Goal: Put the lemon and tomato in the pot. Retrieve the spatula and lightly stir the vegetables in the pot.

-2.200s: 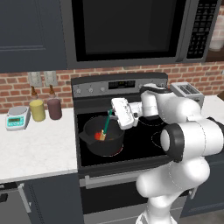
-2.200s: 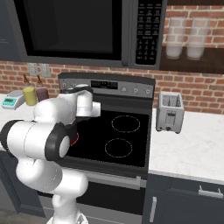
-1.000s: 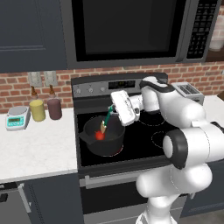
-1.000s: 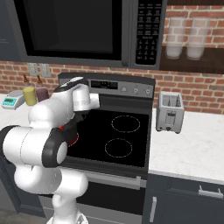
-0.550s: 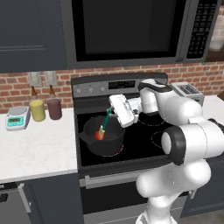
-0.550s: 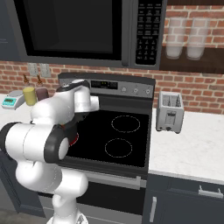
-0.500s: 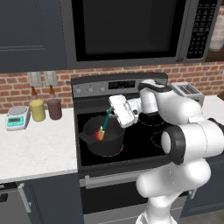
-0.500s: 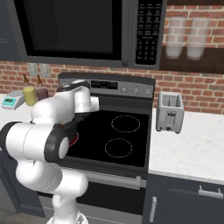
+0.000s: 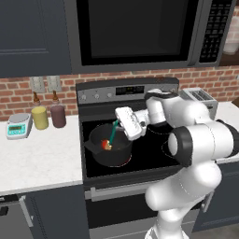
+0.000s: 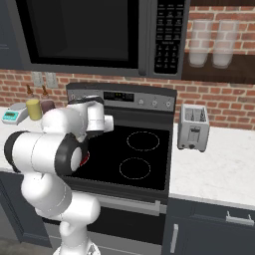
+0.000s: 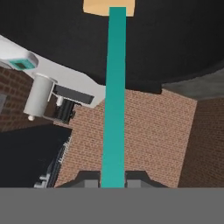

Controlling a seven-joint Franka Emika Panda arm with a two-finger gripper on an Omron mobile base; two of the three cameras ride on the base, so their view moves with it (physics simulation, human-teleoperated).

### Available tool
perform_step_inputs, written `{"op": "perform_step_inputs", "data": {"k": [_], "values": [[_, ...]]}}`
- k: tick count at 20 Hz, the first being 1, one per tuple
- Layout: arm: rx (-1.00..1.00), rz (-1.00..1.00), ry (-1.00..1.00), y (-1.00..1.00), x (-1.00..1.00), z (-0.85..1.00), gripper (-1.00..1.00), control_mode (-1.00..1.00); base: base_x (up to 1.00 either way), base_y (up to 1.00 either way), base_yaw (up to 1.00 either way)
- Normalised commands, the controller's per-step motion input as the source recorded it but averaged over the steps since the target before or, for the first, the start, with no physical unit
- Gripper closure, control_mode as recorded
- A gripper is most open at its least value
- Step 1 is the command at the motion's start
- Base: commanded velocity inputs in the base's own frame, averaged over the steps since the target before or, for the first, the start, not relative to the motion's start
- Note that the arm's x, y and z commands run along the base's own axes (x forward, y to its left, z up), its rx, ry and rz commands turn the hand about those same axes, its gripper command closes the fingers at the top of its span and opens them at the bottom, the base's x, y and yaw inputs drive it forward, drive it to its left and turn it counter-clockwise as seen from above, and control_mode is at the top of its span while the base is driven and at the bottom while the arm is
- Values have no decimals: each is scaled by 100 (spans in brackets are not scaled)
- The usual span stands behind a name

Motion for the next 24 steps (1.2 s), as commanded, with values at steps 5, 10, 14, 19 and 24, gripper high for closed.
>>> {"op": "perform_step_inputs", "data": {"k": [5,10,14,19,24], "values": [[0,2,0,0,30,-19,100,-100,0,0,0],[-3,0,-8,0,18,0,100,-100,0,0,0],[-18,0,-11,-4,0,0,100,-100,0,0,0],[-21,0,-19,-1,0,11,100,-100,0,0,0],[-12,0,-19,0,0,19,100,-100,0,0,0]]}}
